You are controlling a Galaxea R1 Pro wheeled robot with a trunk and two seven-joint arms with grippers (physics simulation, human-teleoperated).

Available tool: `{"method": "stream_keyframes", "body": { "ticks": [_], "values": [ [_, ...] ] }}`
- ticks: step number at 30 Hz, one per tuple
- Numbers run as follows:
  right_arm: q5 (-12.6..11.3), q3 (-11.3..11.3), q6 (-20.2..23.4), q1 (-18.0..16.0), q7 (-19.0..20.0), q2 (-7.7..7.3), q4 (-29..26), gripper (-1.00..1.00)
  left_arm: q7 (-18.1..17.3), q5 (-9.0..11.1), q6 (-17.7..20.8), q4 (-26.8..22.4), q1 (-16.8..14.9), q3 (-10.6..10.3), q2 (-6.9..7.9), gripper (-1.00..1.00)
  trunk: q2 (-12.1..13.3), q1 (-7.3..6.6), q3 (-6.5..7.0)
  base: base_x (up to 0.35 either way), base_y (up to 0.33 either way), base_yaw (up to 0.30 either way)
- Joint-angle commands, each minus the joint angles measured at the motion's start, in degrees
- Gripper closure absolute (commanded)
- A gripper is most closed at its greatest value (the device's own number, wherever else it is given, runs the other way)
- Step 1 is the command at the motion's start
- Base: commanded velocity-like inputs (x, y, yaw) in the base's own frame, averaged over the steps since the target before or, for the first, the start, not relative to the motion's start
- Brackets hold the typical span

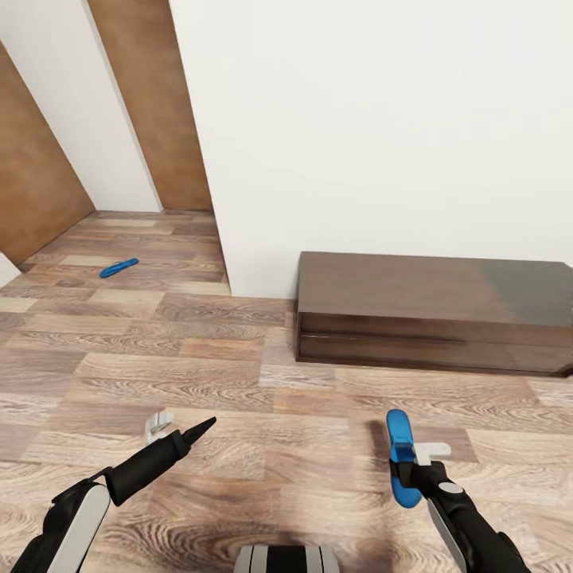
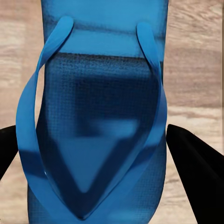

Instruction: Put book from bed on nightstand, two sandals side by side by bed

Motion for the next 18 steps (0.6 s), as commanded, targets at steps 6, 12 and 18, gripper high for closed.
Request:
{"method": "stream_keyframes", "body": {
  "ticks": [6,12,18],
  "values": [
    [0.0,0.0,0.3,0.0,0.1,0.02,-0.1,1.0,0.0,0.3,0.4,0.1,-0.1,0.0,-0.02,-1.0,0.1,-0.16,1.29,0.0,0.0,0.0],
    [0.1,0.1,0.4,0.0,0.1,0.08,-0.3,1.0,0.0,0.3,0.4,1.0,0.0,0.0,-0.01,-1.0,0.1,-0.32,2.62,0.0,0.0,0.0],
    [-0.1,0.0,0.4,0.0,0.3,0.04,-0.3,1.0,0.1,0.1,0.3,6.5,0.0,0.3,0.4,-1.0,0.2,-0.47,3.95,0.0,0.0,0.0]
  ]
}}
